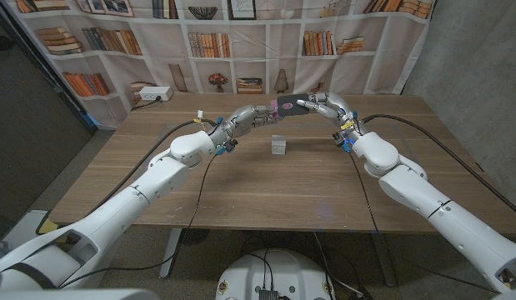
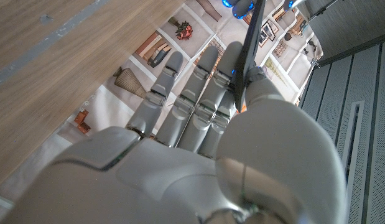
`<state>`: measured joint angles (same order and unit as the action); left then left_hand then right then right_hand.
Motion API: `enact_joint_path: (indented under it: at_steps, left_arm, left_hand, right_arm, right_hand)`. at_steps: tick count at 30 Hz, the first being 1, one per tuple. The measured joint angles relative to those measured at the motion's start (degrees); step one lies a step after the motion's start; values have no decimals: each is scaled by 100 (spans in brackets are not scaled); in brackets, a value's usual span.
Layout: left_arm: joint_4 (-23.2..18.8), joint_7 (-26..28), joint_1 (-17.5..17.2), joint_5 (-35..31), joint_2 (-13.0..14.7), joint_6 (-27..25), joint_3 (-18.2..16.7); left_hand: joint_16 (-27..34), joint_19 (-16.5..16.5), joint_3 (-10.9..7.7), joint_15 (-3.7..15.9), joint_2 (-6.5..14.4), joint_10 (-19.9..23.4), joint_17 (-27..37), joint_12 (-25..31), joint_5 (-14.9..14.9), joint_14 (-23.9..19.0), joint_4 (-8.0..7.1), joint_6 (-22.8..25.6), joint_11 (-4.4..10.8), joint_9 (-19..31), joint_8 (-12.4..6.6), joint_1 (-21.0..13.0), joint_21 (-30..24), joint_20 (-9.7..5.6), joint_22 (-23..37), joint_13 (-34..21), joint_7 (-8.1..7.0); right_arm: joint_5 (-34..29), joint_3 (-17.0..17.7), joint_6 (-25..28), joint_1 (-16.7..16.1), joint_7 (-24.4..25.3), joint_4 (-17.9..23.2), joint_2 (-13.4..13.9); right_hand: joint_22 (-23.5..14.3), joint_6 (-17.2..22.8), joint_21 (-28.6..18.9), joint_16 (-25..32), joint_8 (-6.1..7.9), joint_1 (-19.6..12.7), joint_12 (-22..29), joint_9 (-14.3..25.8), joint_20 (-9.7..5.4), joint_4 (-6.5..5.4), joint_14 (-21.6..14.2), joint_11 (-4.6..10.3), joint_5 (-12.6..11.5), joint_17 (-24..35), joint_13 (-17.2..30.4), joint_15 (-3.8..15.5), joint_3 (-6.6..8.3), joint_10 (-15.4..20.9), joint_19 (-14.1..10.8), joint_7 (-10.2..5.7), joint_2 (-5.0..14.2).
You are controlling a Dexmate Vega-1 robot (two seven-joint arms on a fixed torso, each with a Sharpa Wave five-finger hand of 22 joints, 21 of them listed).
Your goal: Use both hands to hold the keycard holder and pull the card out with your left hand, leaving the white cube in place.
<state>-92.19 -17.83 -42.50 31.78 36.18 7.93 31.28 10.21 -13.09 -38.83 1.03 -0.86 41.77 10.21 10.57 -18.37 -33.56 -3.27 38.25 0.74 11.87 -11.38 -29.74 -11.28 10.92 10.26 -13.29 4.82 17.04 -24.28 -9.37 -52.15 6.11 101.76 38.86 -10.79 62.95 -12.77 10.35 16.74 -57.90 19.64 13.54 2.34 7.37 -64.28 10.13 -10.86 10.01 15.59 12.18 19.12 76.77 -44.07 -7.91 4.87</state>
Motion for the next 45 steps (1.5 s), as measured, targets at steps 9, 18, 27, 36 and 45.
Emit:
enact_joint_path:
  at_steps: [9,18,27,36,45]
  left_arm:
    - [-85,78,-14,-59,40,-64,1]
    - [-399,800,-201,-327,103,-346,-105]
    - [-648,1343,-349,-403,77,-588,-205]
    - [-682,1509,-379,-137,-50,-804,-267]
    - [-576,1508,-374,233,-197,-931,-325]
  left_hand:
    - [36,-20,407,-94,-554,-204,7,27,478,94,68,-297,-1,0,0,259,0,99,0,26,-11]
    - [133,-313,653,223,-888,118,-9,230,779,-230,613,7,411,-1,-172,-262,-67,118,-1,46,-270]
    - [171,-513,690,263,-806,406,-36,279,779,-473,938,250,664,-1,-201,-734,-106,118,-1,-17,-452]
    - [216,-628,704,290,-695,643,-19,385,779,-759,1063,489,827,27,-342,-1056,-106,2,-1,-121,-585]
    - [266,-810,720,380,-632,1012,-20,472,779,-1122,1079,868,857,27,-457,-1219,-151,-98,-1,-203,-591]
  right_arm:
    - [21,9,-32,-14,-2,-23,-3]
    - [40,16,-41,-17,-7,-60,-12]
    - [50,16,-51,-16,-10,-86,-21]
    - [58,16,-58,-14,-10,-98,-25]
    - [64,15,-58,-16,1,-102,-28]
  right_hand:
    - [0,0,0,0,-16,1,0,15,0,0,0,-1,0,0,22,0,0,-1,0,0,1]
    - [0,0,0,0,2,19,-1,3,23,-1,0,-1,0,-1,27,0,-1,-1,-23,0,19]
    - [0,0,0,0,25,31,-1,-3,22,-1,0,-2,1,-1,26,0,-1,-2,-22,0,31]
    - [0,0,0,0,24,31,-1,-10,21,-1,0,-10,4,-1,53,0,-1,-10,-22,0,31]
    - [0,0,0,0,23,31,-1,-11,21,-1,0,-10,6,-1,53,0,-1,-10,-21,0,31]
